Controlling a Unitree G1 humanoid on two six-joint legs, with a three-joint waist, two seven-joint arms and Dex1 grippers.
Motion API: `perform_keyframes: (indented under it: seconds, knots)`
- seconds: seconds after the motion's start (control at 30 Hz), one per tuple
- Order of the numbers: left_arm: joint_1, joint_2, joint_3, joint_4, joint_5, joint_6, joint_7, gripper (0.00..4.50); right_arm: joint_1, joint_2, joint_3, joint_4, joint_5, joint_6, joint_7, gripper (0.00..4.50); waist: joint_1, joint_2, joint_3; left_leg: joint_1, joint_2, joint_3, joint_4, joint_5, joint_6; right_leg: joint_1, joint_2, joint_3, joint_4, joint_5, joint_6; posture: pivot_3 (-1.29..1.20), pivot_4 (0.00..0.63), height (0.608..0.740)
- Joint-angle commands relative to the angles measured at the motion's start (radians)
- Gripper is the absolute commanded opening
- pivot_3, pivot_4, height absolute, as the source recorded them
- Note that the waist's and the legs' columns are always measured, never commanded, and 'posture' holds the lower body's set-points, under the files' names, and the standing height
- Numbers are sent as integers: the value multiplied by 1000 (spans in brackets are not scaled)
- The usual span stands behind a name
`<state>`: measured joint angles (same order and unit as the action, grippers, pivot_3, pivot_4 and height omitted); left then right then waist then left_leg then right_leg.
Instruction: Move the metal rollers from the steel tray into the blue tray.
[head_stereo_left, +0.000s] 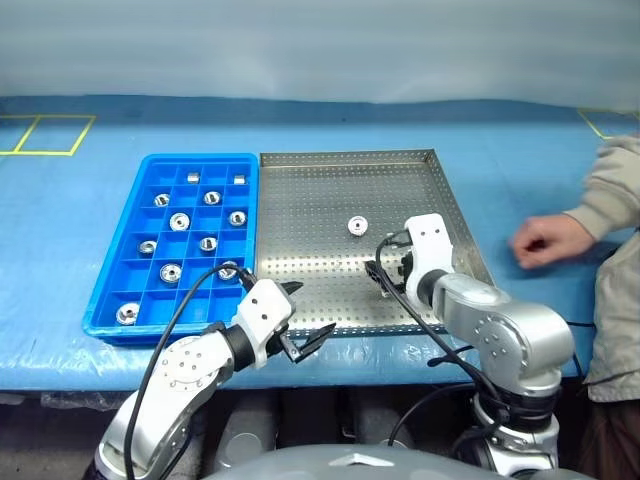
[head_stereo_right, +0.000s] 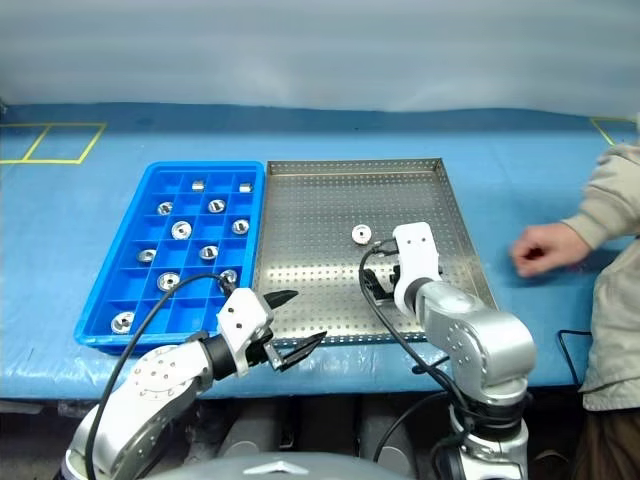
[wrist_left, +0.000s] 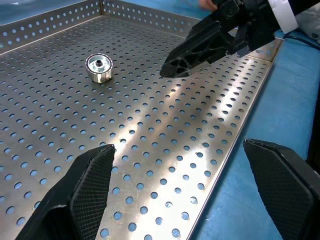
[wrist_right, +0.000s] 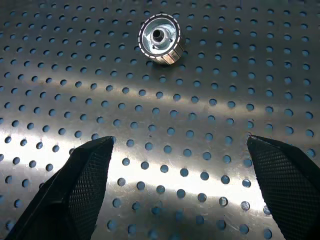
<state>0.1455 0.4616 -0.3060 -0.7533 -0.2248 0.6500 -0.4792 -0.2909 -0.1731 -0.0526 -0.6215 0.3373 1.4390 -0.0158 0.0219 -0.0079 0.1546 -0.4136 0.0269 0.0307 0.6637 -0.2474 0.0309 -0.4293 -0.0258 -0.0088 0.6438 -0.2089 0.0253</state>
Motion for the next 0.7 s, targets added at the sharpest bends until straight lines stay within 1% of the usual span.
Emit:
perform_keyframes:
  seconds: [0.03, 0.2, 0.3, 0.37, 0.53, 0.7]
  knots:
    - [-7, -8, -10, -13, -4, -11, 5, 4500, -40, 0, 67, 72, -62, -197, 3, 4488, -1, 0, 0, 0, 0, 0, 0, 0, 0, 0, 0, 0, 0, 0, 1, 114, 150, 740]
    - [-7, -7, -11, -18, -2, -9, 8, 4500, -93, 36, 110, 267, -128, -418, 10, 4488, -2, 0, 0, 1, 1, 1, 0, 0, 0, 0, 1, 1, 1, 1, 1, 123, 150, 740]
    - [-7, -9, -13, -20, -2, -8, 11, 4500, -120, 56, 122, 375, -162, -515, 7, 4488, 0, 0, 0, 1, 1, 1, 0, 0, 0, 0, 1, 1, 1, 1, 1, 132, 150, 740]
    - [-7, -10, -15, -20, -2, -8, 14, 4500, -133, 70, 126, 433, -179, -566, 9, 4488, 2, 0, 0, 1, 0, 1, 0, 0, 0, 0, 1, 1, 1, 3, 4, 134, 150, 740]
    - [-6, -13, -21, -20, -2, -8, 20, 4500, -180, 108, 134, 606, -222, -704, 13, 4488, 3, 0, 0, 1, 0, 2, 0, 0, 0, 0, 1, 2, 1, 3, 5, 138, 150, 740]
    - [-5, -14, -23, -18, -3, -7, 22, 4500, -217, 116, 139, 764, -254, -792, 35, 4488, 4, 0, 0, 2, 1, 2, 0, 0, 0, 0, 1, 2, 1, 3, 5, 143, 150, 740]
